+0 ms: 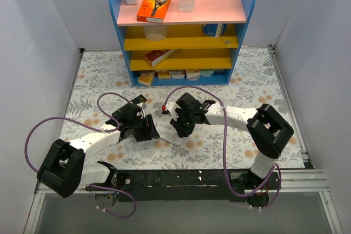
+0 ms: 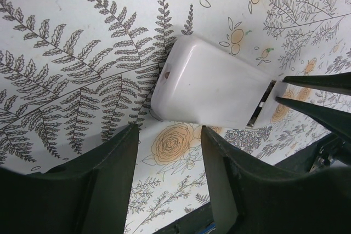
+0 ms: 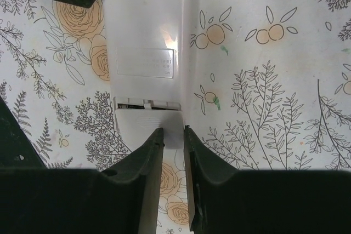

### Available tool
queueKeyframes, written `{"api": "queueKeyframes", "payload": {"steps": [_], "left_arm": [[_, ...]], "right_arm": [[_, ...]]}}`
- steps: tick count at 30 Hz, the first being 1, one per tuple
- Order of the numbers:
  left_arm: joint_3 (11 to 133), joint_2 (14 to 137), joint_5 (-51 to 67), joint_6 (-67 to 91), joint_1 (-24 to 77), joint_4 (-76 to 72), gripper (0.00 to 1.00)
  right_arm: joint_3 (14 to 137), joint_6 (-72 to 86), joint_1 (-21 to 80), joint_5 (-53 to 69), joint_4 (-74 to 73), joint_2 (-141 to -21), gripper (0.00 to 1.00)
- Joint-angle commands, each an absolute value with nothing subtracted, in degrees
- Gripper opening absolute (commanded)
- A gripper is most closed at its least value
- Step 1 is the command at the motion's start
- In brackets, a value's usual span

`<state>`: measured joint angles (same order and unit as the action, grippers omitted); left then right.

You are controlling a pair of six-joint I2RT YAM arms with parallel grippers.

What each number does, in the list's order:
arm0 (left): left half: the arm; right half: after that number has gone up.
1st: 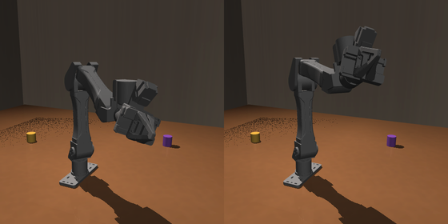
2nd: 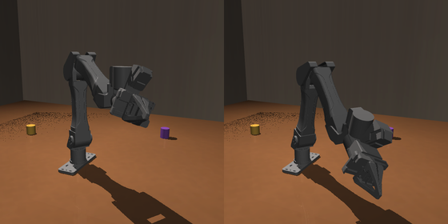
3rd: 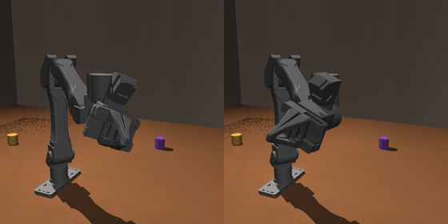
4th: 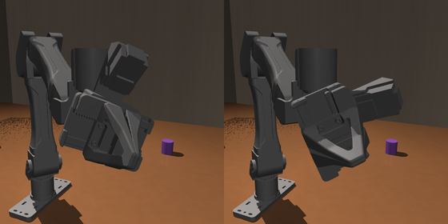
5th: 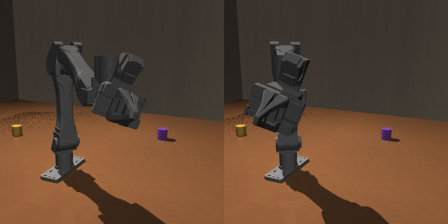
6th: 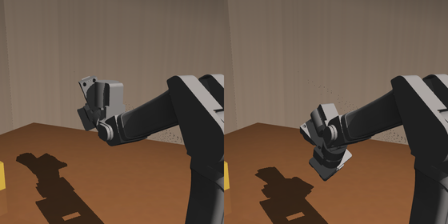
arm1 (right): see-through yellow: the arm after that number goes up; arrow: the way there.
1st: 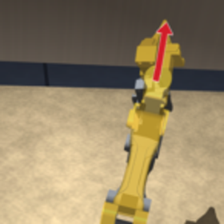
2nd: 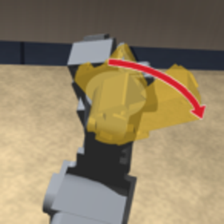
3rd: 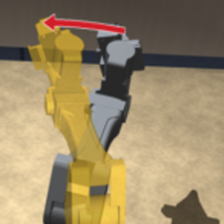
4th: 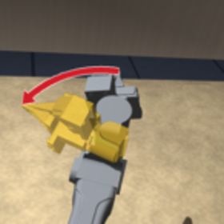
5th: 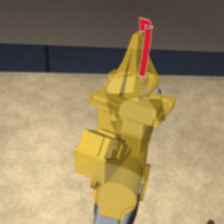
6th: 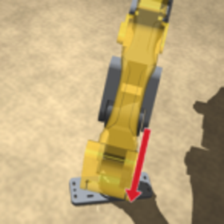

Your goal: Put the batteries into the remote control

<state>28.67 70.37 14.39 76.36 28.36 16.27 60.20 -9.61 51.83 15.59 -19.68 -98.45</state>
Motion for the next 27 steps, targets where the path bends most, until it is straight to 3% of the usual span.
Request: {"api": "queueKeyframes", "payload": {"steps": [1,21,27], "left_arm": [[28.65,68.99,14.06,76.20,28.48,17.49,0.48],[28.74,68.64,17.75,75.06,28.48,15.56,0.45],[28.04,68.55,21.96,74.18,29.00,13.19,0.36]], "right_arm": [[60.03,-8.00,52.38,16.79,-19.60,-96.68,0.28],[62.14,-2.82,52.56,12.92,-21.53,-97.12,0.28],[62.84,-0.97,52.56,12.66,-21.71,-97.64,0.27]]}}
